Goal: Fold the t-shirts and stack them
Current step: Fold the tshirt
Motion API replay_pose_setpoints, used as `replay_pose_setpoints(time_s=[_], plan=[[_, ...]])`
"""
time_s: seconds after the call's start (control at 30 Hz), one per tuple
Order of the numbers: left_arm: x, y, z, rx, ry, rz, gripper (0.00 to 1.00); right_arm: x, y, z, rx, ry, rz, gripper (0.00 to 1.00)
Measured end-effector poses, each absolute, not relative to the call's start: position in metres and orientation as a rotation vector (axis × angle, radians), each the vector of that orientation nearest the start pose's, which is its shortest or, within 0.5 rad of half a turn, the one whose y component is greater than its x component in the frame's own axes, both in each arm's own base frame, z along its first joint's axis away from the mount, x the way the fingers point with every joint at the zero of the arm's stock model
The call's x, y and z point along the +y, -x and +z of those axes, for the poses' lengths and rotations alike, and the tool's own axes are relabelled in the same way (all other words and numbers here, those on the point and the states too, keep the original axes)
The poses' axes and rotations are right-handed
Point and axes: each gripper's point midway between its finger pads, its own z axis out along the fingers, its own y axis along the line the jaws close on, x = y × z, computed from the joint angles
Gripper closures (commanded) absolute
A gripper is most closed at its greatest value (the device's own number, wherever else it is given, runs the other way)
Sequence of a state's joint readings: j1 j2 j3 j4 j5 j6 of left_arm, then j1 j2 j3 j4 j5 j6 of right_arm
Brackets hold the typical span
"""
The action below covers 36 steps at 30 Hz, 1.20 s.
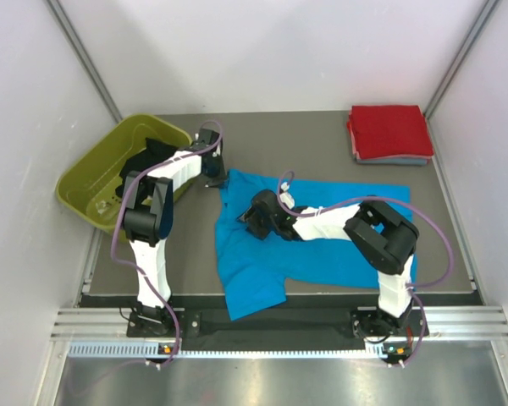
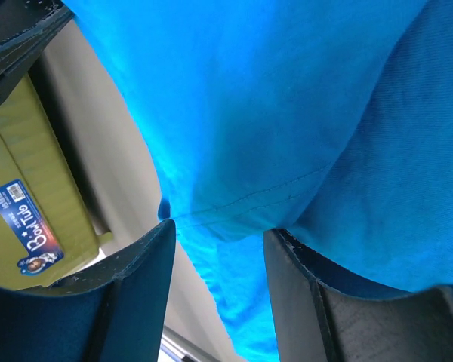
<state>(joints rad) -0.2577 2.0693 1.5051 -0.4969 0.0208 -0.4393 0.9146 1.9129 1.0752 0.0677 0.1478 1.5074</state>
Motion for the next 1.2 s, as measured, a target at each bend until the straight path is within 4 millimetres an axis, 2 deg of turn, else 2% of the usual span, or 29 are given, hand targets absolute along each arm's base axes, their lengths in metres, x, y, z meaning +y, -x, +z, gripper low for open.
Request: replay_pose_setpoints(time_s=[0.4,0.5,0.53,0.57,0.63,0.73,0.87,1.07,1.2], plan=[[-0.14,-0.453,0.028,2.643,0.239,-0.237,1.0,0.407,-0.294,0.045,2.413,-0.833,0.976,0.54],[-0.14,-0.453,0.028,2.643,0.239,-0.237,1.0,0.407,-0.295,0.044,2.412,-0.839,0.978,0.58],[-0.14,-0.453,0.028,2.643,0.239,-0.237,1.0,0.407,-0.295,0.042,2.412,-0.841,0.977,0.62],[-0.14,-0.453,0.028,2.643,0.239,-0.236,1.0,0.408,-0.295,0.041,2.414,-0.843,0.977,0.75],[-0.14,-0.454,0.028,2.642,0.24,-0.233,1.0,0.408,-0.295,0.039,2.416,-0.842,0.973,0.9],[-0.139,-0.454,0.029,2.64,0.24,-0.224,1.0,0.406,-0.296,0.038,2.409,-0.833,0.964,0.99],[-0.139,-0.456,0.028,2.642,0.241,-0.212,1.0,0.399,-0.295,0.038,2.403,-0.803,0.933,1.0],[-0.138,-0.458,0.028,2.645,0.244,-0.195,1.0,0.385,-0.288,0.053,2.392,-0.743,0.912,1.0],[-0.137,-0.46,0.028,2.644,0.245,-0.182,1.0,0.371,-0.28,0.05,2.403,-0.707,0.878,1.0]])
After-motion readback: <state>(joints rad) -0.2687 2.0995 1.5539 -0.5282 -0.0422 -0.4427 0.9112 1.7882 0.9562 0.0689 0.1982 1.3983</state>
